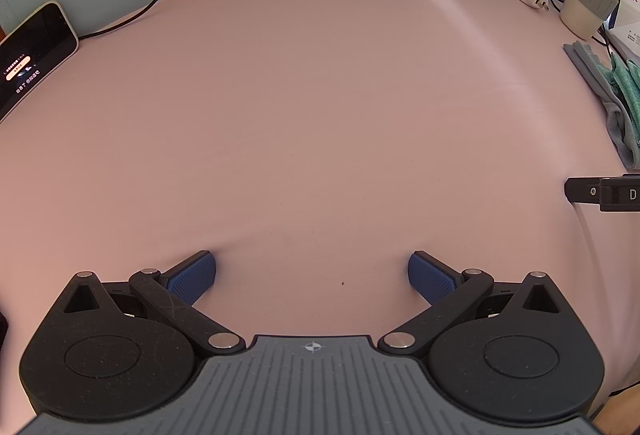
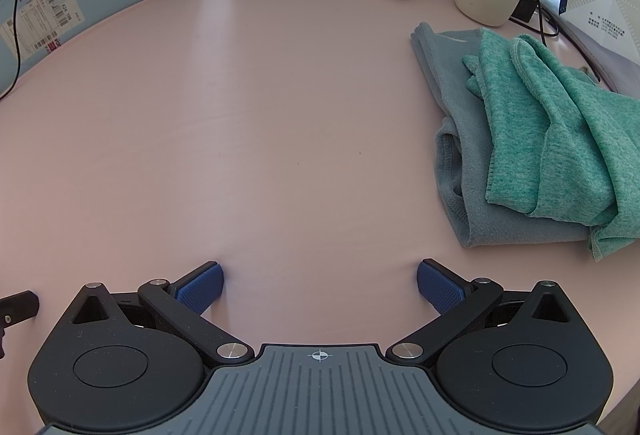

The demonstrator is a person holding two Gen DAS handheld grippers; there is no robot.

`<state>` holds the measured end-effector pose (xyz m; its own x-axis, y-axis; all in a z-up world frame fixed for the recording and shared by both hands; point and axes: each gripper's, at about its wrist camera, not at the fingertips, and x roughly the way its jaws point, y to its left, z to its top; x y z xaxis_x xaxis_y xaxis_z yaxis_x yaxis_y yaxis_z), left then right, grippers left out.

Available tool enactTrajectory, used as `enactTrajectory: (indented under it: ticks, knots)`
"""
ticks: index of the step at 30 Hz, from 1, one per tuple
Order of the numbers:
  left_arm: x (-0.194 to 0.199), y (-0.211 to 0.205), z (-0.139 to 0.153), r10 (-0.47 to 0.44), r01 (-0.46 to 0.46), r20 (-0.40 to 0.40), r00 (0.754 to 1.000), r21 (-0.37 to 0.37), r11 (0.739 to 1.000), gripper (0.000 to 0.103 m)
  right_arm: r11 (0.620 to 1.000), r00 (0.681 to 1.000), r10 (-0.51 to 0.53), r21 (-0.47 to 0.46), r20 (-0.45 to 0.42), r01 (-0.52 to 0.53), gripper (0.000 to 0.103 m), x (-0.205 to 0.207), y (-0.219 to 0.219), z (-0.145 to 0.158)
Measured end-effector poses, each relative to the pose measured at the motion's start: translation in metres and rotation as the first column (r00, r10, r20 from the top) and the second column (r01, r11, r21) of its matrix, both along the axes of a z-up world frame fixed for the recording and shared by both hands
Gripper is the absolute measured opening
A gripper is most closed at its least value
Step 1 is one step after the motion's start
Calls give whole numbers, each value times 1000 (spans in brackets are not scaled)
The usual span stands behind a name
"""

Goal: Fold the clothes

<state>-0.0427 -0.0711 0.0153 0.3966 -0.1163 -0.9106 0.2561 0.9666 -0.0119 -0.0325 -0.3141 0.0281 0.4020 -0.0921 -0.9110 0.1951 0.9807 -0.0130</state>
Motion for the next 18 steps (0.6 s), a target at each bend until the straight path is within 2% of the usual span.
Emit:
enactTrajectory:
  ticks: [12,15,18]
  knots:
    - [-5,9,6,8,-8,-21,1000,-9,1000,103,1000,1000,-2,-2,25,2,103,-3,0,0]
    - [-10,31,11,93,-93,-18,996,-5,996,103,1000,1000,-12,-7,17,13,103,-3,2,1]
    - [-15,68,19,217,-217,-4,976,-34,976,103,999,999,-39,-6,-15,39,103,1,4,3]
